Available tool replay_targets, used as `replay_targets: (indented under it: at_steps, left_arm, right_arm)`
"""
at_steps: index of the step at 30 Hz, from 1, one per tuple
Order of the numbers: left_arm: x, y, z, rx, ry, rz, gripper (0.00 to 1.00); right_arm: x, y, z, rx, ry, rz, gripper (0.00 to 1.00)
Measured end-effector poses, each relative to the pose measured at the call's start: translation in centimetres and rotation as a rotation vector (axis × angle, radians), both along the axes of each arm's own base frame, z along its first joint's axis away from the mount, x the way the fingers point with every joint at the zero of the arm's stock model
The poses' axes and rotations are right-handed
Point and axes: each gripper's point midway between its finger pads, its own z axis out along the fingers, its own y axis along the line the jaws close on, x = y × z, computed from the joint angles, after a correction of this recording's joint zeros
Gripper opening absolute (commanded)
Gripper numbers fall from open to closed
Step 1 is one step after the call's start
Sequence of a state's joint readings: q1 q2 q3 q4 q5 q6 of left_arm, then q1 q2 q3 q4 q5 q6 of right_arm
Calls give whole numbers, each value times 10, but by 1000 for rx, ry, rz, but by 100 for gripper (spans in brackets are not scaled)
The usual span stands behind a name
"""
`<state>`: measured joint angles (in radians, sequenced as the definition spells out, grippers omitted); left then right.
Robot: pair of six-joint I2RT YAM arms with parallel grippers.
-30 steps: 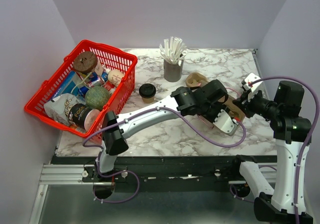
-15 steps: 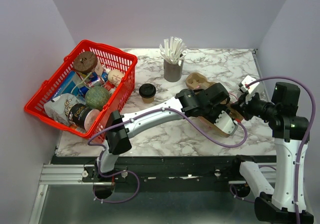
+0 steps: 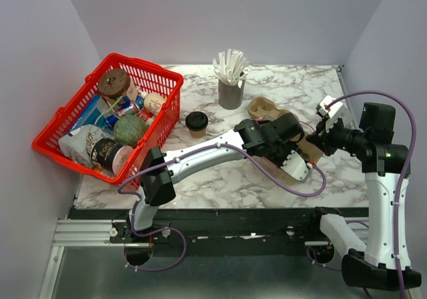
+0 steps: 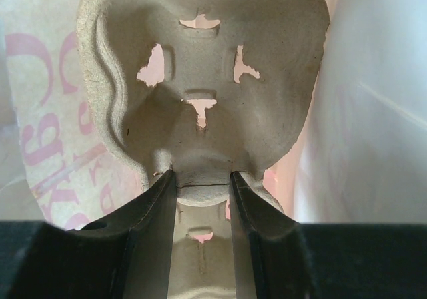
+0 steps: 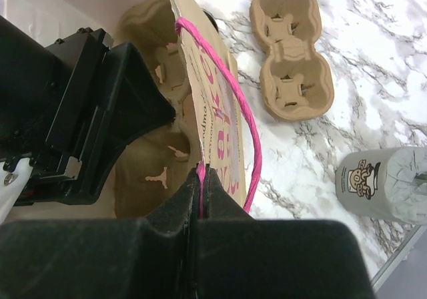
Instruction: Pack the takeout coffee
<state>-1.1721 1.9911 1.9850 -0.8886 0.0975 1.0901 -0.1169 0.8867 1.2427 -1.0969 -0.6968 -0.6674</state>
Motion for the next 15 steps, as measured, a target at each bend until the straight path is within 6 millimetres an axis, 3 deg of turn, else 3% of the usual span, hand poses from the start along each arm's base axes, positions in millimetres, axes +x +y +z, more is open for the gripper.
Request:
replay_targets:
  at_steps: [15]
  left_arm:
    - [15,2,1,-13,-24,36,0]
  right_arm:
    - [-10,11,10,-13,-41,60,1]
